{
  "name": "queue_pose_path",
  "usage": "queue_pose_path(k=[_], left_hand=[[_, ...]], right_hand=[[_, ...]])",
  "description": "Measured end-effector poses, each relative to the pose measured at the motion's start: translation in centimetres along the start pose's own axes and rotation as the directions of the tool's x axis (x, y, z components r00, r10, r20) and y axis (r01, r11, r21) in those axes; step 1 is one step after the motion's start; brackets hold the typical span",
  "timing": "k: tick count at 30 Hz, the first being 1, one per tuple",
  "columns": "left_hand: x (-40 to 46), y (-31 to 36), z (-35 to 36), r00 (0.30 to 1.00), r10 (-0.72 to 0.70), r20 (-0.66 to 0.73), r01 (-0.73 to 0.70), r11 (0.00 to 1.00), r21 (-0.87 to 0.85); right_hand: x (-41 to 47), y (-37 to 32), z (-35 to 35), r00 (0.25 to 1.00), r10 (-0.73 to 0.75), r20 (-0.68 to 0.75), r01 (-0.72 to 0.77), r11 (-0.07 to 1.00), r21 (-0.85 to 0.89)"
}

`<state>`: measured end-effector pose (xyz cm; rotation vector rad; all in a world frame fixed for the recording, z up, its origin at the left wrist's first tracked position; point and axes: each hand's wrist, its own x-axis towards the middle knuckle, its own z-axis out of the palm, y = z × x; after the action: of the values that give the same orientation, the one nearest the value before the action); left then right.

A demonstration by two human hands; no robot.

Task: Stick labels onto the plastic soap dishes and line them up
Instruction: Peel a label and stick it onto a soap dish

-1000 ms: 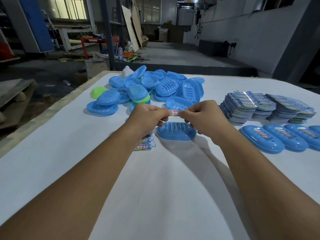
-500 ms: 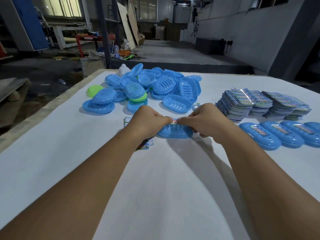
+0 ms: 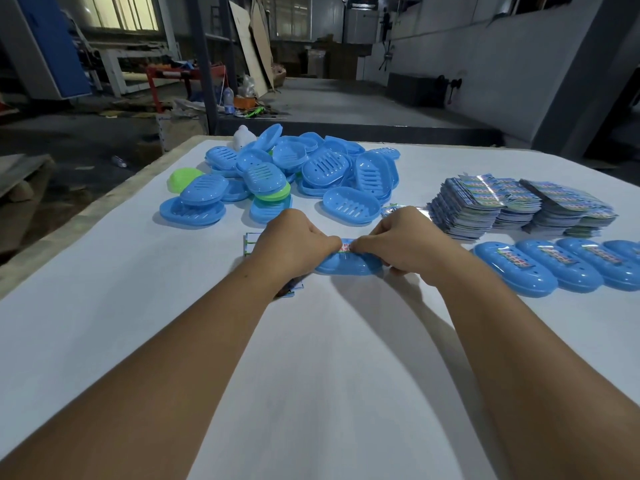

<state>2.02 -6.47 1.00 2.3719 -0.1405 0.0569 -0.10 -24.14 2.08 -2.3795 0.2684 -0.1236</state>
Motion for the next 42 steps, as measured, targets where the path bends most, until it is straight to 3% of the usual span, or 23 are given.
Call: queue_pose_path(k=[4, 11, 17, 22, 26, 30, 33, 37, 42], left_hand=[[-0.3, 0.3, 0.1, 1.0, 0.02, -0.023, -0.019, 0.998, 0.061], [-0.6, 1.2, 0.8, 0.97, 0.169, -0.175, -0.098, 0.93, 0.355], [-0.7, 1.3, 1.0, 0.952, 0.233, -0.197, -0.122, 0.883, 0.453], [-0.4, 0.5, 1.0, 0.977, 0.134, -0.166, -0.075, 0.944, 0.321], [0.0, -0.6, 0.9, 0.985, 0.054, -0.162, -0.027, 0.986, 0.162], [0.3, -0.9, 0.5, 0.97, 0.075, -0.231, -0.066, 0.997, 0.044], [0.5, -1.5, 0.2, 0.959, 0.097, -0.267, -0.085, 0.995, 0.059], [0.4, -1.3, 0.5, 0.965, 0.103, -0.241, -0.085, 0.993, 0.084], [0.1, -1.1, 0.5, 0.968, 0.109, -0.228, -0.087, 0.99, 0.108]], right_hand=[[-0.2, -0.2, 0.2, 1.0, -0.017, -0.018, 0.016, 0.998, -0.062], [-0.6, -0.4, 1.1, 0.984, -0.118, -0.135, 0.082, 0.967, -0.243], [-0.4, -0.2, 0.9, 0.99, -0.073, -0.121, 0.04, 0.965, -0.258], [-0.3, 0.4, 0.9, 0.997, -0.041, -0.071, 0.027, 0.983, -0.18], [-0.8, 0.8, 1.1, 0.972, -0.202, -0.122, 0.194, 0.978, -0.08], [-2.6, 0.8, 1.2, 0.938, -0.345, 0.042, 0.346, 0.937, -0.035], [-3.3, 0.6, 1.6, 0.916, -0.388, 0.105, 0.399, 0.907, -0.13], [-4.6, 1.6, 0.5, 0.962, -0.272, -0.001, 0.257, 0.91, -0.324], [-6.3, 4.2, -1.6, 0.969, -0.011, -0.247, -0.08, 0.932, -0.353]])
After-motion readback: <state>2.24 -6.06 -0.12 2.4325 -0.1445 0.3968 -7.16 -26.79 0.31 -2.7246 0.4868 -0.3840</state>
